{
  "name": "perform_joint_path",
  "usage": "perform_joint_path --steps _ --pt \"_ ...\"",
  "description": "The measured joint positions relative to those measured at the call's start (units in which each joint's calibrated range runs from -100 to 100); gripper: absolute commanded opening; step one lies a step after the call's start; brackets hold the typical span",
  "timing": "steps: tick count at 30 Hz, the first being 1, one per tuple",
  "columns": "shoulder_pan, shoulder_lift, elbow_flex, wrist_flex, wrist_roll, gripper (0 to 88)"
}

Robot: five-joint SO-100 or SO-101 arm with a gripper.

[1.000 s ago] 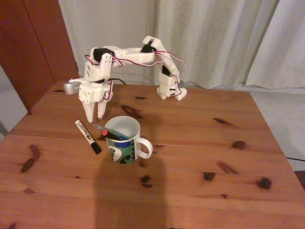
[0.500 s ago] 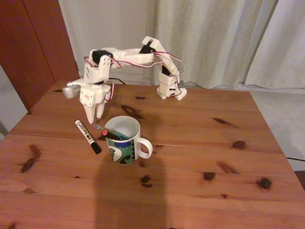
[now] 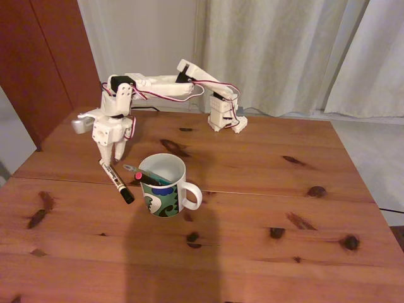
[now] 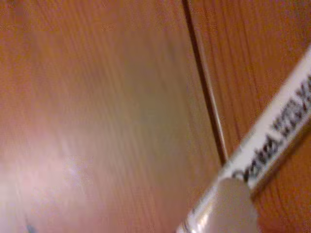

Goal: Clean up the desk and place the pens and markers into the cup

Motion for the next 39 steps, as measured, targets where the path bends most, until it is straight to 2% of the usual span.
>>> perform_joint_path --steps 22,32,39 --pt "0.9 7.0 -3.0 -0.2 -0.8 15.6" --pt "1.4 7.0 -1.3 -9.0 -0.8 15.6" --pt "2.0 7.0 0.3 -10.0 -0.8 15.6"
